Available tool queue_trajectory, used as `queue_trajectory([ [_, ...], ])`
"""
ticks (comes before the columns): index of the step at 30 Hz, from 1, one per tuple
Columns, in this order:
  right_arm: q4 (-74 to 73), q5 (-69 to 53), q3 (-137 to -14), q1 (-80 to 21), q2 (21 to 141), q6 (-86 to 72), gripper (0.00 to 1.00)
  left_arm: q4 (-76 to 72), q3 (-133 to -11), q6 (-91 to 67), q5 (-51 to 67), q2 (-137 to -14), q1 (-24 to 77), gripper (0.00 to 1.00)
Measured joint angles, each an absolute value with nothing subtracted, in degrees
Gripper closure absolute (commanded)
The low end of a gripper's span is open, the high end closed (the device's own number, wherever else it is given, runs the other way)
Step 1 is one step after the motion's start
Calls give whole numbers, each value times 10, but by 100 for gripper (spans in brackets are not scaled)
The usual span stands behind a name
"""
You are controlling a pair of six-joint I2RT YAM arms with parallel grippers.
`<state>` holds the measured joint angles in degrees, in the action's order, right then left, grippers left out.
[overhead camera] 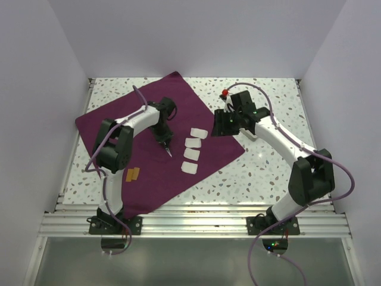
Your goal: Prepare the surgical pack
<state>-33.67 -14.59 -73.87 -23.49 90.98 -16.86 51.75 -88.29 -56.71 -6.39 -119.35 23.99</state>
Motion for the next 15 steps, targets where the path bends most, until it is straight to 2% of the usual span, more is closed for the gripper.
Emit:
queue_trajectory([
  [10,-288,-232,-752,-272,1005,-222,52,486,-852,-544,-44,-1170,234,100],
  [15,-272,-253,-811,-273,1065,-284,56,460,-806,-523,-24,-1132,234,100],
])
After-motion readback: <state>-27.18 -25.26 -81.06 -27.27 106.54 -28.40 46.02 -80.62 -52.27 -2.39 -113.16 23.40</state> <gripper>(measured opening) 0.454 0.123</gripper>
